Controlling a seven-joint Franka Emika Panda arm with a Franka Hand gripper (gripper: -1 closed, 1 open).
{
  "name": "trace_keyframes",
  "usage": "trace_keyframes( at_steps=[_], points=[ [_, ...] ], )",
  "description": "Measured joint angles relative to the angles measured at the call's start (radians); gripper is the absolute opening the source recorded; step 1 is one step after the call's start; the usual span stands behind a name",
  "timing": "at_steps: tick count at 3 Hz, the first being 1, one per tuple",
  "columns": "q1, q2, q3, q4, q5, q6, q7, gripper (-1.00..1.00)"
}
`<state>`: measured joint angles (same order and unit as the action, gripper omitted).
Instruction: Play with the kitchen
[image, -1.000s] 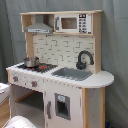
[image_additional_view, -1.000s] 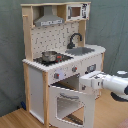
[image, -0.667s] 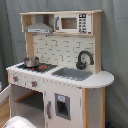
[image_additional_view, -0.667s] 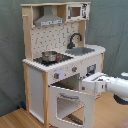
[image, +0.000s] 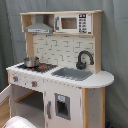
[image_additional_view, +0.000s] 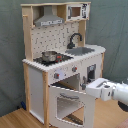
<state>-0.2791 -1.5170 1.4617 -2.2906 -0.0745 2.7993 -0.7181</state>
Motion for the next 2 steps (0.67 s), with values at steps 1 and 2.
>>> trace_keyframes(
  at_steps=[1, 2],
  points=[
    [-0.014, -0.001, 0.026, 0.072, -0.012, -0.029, 0.073, 1.0],
    [-0.04, -0.005, 0.059, 0.131, -0.035, -0.039, 0.172, 1.0]
  ],
)
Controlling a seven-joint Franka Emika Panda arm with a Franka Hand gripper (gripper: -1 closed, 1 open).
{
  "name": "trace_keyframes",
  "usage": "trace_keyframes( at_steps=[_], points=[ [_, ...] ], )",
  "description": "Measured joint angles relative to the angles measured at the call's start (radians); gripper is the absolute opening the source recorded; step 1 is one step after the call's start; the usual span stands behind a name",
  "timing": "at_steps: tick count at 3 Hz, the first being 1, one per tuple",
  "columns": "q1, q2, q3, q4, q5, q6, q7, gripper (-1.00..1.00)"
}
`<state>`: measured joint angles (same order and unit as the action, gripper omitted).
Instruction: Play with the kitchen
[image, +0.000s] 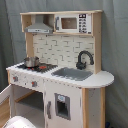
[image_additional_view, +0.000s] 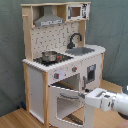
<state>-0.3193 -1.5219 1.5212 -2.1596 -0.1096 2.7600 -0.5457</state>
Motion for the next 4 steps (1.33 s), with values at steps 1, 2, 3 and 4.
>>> trace_keyframes(
  at_steps=[1, 2, 3, 4],
  points=[
    [-0.027, -0.004, 0.025, 0.041, -0.022, 0.0, 0.084, 1.0],
    [-0.059, -0.005, 0.045, 0.085, -0.05, -0.001, 0.167, 1.0],
    [-0.092, -0.005, 0.061, 0.13, -0.075, -0.007, 0.26, 1.0],
    [-0.118, -0.006, 0.077, 0.166, -0.1, -0.032, 0.383, 1.0]
  ],
)
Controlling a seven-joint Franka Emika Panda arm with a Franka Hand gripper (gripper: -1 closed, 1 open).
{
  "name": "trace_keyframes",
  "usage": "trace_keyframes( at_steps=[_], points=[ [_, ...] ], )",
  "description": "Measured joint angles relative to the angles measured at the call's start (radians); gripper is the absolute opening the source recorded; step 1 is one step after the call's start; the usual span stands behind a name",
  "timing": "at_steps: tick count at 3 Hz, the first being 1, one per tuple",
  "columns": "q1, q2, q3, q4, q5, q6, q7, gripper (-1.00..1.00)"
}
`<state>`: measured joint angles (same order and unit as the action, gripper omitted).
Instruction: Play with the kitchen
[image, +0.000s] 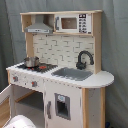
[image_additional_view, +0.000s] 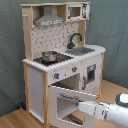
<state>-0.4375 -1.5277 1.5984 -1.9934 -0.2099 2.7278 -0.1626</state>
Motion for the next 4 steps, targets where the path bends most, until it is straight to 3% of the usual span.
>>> trace_keyframes(
  at_steps=[3, 4],
  points=[
    [-0.015, 0.0, 0.061, 0.027, -0.076, -0.09, 0.283, 1.0],
    [-0.012, 0.0, 0.093, 0.029, -0.106, -0.141, 0.412, 1.0]
  ],
)
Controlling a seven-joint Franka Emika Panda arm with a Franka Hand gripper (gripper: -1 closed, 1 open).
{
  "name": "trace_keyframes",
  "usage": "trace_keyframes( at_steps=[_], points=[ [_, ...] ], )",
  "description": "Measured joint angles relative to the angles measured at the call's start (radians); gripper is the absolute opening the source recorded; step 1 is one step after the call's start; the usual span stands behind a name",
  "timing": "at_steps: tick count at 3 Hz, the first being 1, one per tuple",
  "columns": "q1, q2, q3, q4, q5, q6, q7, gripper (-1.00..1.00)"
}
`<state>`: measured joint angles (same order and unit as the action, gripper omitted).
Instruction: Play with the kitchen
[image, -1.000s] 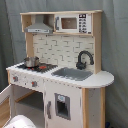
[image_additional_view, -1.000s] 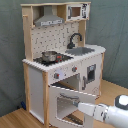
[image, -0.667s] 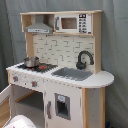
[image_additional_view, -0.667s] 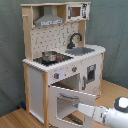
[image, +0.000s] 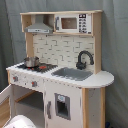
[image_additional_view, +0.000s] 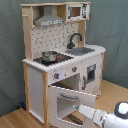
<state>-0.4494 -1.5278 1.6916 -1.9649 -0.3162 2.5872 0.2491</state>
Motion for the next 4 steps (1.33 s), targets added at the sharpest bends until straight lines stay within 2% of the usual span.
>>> trace_keyframes(
  at_steps=[2, 4],
  points=[
    [0.01, 0.002, 0.033, 0.0, -0.02, -0.119, 0.205, 1.0],
    [0.012, 0.014, 0.037, 0.0, -0.02, -0.253, 0.367, 1.0]
  ],
)
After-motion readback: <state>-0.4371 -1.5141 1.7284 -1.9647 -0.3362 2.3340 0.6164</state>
